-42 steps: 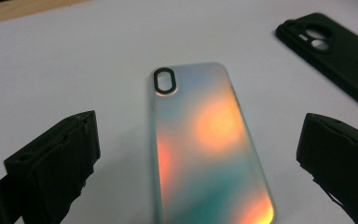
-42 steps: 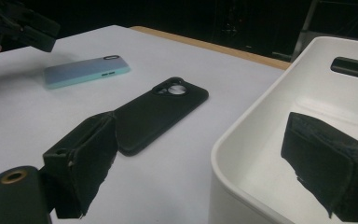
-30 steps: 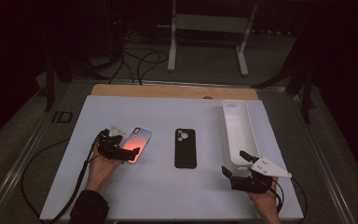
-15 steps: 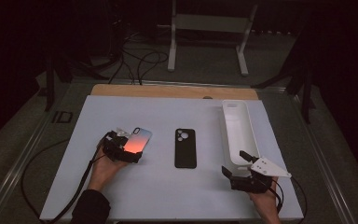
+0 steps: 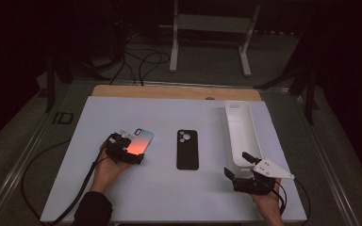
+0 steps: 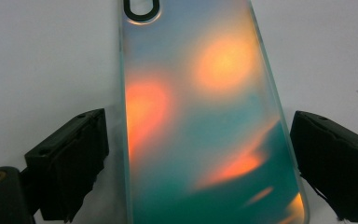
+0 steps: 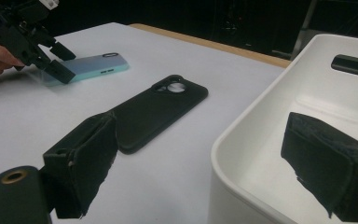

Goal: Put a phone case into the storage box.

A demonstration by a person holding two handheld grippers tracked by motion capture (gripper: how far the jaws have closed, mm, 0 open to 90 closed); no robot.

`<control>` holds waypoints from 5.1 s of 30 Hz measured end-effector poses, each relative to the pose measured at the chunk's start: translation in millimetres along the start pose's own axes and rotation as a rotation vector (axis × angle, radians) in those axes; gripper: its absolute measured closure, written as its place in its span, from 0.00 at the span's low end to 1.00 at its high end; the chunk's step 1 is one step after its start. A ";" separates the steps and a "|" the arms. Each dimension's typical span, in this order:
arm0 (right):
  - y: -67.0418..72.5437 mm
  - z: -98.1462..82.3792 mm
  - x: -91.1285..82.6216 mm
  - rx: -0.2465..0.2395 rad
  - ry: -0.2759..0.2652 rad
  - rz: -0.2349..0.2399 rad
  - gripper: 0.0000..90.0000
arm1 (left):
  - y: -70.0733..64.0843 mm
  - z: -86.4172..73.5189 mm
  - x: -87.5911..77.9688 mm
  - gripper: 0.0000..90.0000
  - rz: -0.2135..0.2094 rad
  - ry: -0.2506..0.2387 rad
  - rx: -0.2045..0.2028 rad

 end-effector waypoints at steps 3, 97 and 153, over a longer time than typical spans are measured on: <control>0.2 0.1 0.3 0.000 0.000 -0.001 0.12 | -0.1 0.4 0.2 0.08 0.003 0.010 0.006; 16.3 68.9 74.5 0.116 0.124 0.196 0.12 | -77.6 29.5 -80.0 0.19 -0.132 -0.263 0.157; 71.0 116.8 111.6 0.291 0.095 0.430 0.96 | -124.3 48.7 -93.3 0.22 -0.264 -0.313 0.253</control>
Point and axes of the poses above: each handheld gripper's, and its own axes: x roughly forward along the jaws, z roughly out of its top, y roughly to its left, the point moved 8 cm from there along x, roughly forward along the jaws, and after that the axes turned 6 degrees about -x, right-handed, at the moved point
